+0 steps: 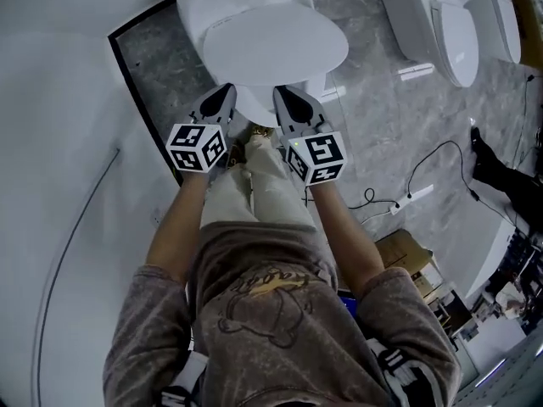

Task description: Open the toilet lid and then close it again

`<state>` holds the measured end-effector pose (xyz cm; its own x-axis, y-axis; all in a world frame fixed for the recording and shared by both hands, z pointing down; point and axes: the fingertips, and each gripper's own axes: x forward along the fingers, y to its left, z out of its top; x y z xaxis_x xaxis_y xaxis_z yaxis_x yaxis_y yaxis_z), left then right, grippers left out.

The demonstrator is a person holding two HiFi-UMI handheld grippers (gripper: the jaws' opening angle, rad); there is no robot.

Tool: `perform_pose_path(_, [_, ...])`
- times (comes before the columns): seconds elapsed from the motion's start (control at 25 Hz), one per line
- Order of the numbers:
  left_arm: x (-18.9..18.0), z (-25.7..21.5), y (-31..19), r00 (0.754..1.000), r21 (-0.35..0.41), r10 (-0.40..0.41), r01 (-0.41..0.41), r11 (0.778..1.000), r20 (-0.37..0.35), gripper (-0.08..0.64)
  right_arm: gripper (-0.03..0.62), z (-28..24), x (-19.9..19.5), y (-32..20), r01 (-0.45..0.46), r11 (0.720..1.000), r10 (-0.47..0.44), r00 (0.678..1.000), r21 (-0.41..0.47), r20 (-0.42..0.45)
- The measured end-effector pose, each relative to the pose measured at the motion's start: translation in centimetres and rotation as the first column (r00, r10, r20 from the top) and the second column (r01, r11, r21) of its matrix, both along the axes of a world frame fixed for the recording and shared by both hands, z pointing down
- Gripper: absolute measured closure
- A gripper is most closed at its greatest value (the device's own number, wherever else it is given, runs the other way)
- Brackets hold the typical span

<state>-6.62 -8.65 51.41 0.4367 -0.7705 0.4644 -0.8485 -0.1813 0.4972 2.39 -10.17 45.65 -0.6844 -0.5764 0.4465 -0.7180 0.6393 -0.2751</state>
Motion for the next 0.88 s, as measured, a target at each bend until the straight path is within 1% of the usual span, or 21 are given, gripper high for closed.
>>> perform_pose_path(0.16, [-1.2, -2.0, -2.7, 0.997, 0.004, -0.076, 0.076, 0.997, 0.031, 0.552, 0.566, -2.5, -1.5, -3.3, 0.068, 0.997, -0.069, 0.998, 0.019, 0.016])
perform_pose_path(0.36, [-4.1, -4.1, -6.6, 0.992, 0.005, -0.119, 0.119, 0.993, 0.038, 0.552, 0.566, -4.7, -4.8, -7.9, 0.119, 0.992, -0.120, 0.992, 0.038, 0.025])
perform_pose_path(0.6, [-7.4, -5.0, -11.2, 0.994, 0.025, -0.107, 0.107, 0.994, 0.008, 0.552, 0.566, -5.7, -8.6, -13.5, 0.145, 0.987, -0.146, 0.989, 0.068, 0.001])
perform_pose_path(0.76, [-8.9, -5.6, -13.5, 0.997, 0.002, -0.080, 0.080, 0.997, 0.009, 0.552, 0.566, -6.4, -10.3, -16.2, 0.137, 0.989, -0.136, 0.990, 0.063, -0.028])
perform_pose_path(0.88, [-10.1, -6.1, -15.0, 0.998, -0.010, -0.067, 0.067, 0.998, 0.018, 0.552, 0.566, -7.1, -11.5, -18.1, 0.119, 0.991, -0.118, 0.993, 0.058, -0.023])
